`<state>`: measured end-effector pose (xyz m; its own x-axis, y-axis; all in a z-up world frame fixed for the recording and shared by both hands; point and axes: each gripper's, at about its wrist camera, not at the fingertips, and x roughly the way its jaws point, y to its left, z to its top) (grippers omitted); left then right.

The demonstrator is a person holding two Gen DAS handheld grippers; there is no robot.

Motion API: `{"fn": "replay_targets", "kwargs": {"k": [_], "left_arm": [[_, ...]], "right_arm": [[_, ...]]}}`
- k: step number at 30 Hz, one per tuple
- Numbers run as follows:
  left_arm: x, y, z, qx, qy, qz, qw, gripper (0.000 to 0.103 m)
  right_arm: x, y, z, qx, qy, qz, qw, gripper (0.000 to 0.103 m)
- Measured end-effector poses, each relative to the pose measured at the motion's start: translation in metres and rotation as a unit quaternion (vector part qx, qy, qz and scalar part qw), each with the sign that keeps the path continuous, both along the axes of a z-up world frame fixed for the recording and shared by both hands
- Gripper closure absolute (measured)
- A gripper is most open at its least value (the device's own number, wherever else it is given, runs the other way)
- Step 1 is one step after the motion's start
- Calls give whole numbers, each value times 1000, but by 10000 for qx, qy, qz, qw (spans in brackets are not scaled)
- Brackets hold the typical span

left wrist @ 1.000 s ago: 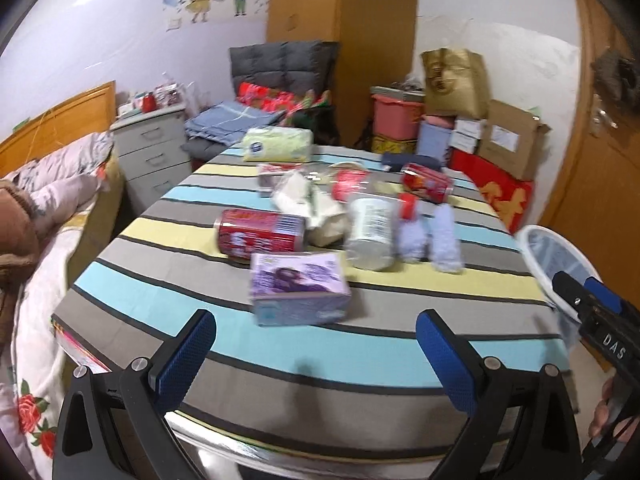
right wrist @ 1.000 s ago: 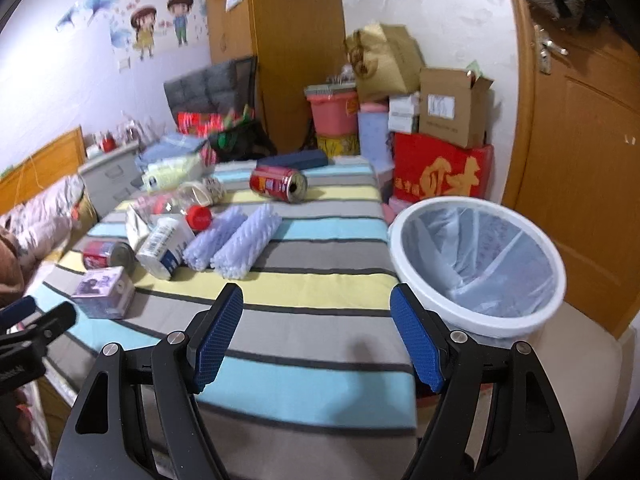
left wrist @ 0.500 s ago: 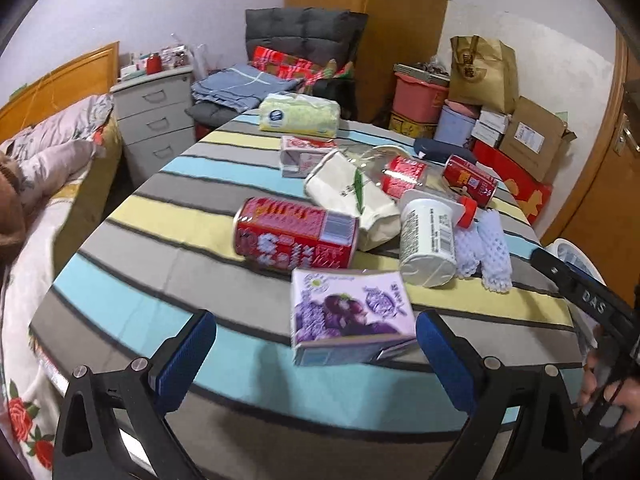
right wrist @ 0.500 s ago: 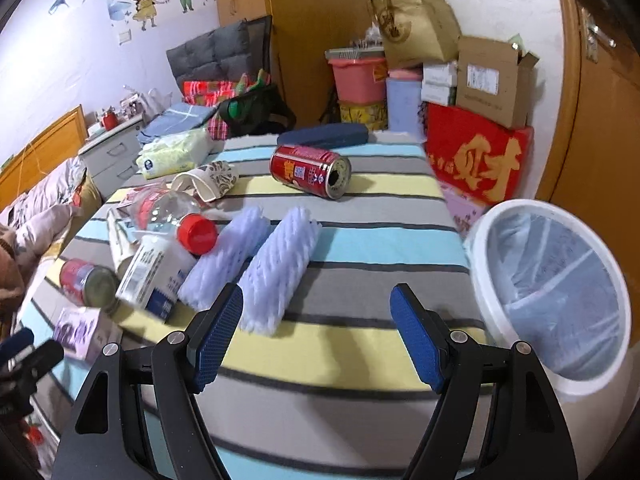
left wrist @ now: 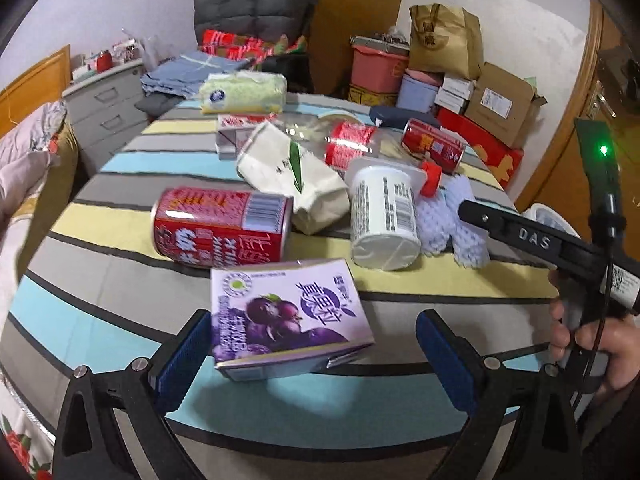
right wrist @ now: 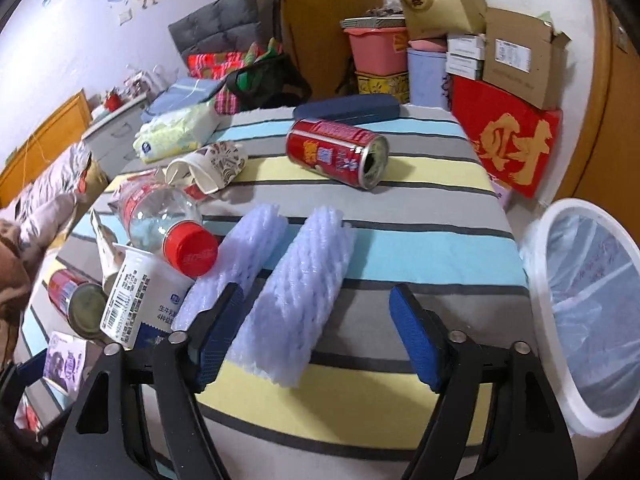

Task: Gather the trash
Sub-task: 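Grasp the purple grape carton with the left tool while the right tool grasps a white foam net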

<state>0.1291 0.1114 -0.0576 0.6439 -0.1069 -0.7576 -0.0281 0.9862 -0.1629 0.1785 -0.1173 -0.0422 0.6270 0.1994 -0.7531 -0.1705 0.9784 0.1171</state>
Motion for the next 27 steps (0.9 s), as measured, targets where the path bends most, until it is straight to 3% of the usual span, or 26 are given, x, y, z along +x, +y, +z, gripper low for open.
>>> {"fn": "replay_targets", "kwargs": {"k": [5,8,11,27], "left_arm": [[3,3,-8,110,71,157,9998,10],[2,11,-9,111,99,358,9992,11],[2,16,-9,24,109,386,9992,22],[-12,0,19,-56,-283,179,9994,26]], "right_arm": [[2,1,-3,-90,100,66,9999,64],[2,-4,-2,-120,73,47,9999,76],[-1,-3,1,-179,-48,107,9998,87],[-22,-20,7,307,-252,87,9992,94]]}}
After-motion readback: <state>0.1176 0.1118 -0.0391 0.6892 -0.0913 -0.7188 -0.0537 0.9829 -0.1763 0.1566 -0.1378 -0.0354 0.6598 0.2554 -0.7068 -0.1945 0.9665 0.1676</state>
